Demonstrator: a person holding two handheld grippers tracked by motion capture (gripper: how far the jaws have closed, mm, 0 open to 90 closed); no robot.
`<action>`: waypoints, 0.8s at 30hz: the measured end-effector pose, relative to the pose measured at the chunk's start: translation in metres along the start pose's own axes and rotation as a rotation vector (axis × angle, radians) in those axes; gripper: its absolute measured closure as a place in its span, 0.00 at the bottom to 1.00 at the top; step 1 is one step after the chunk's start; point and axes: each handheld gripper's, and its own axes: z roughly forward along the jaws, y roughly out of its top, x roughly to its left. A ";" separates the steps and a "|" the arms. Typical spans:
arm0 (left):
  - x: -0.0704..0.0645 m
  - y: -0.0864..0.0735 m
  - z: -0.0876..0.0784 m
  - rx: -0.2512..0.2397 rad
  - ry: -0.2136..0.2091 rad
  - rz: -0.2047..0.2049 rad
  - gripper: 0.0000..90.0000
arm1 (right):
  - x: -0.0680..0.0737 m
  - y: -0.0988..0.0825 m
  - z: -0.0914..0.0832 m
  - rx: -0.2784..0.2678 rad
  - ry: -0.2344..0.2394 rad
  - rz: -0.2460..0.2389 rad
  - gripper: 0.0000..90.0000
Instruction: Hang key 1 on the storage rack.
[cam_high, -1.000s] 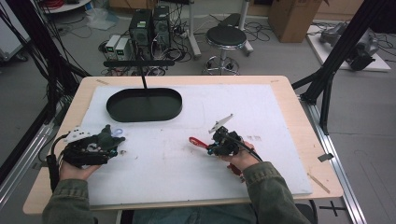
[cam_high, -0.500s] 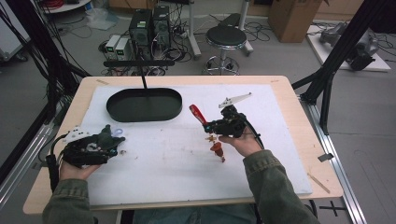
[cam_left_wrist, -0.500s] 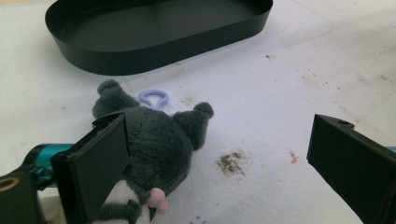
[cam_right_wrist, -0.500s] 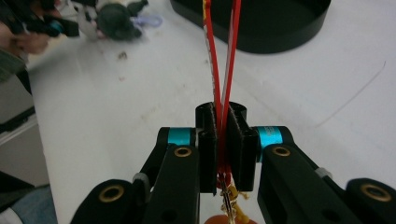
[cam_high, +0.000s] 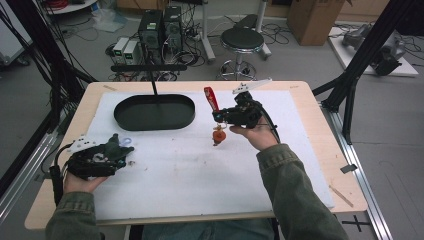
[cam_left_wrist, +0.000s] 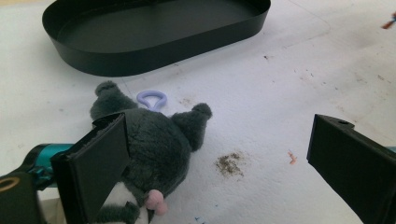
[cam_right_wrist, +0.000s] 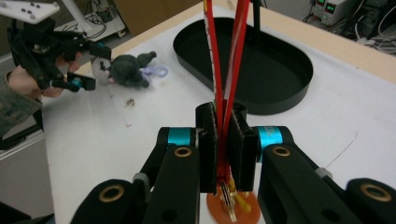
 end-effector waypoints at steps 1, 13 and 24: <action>0.000 0.000 0.000 -0.001 0.001 -0.001 0.07 | -0.001 0.002 0.001 -0.001 -0.002 0.002 0.93; 0.003 0.000 -0.001 -0.012 -0.004 -0.007 0.07 | -0.013 0.037 0.027 -0.005 -0.005 -0.030 0.92; 0.003 0.000 0.000 -0.019 -0.005 -0.002 0.07 | -0.026 0.059 0.054 -0.017 -0.018 -0.004 0.92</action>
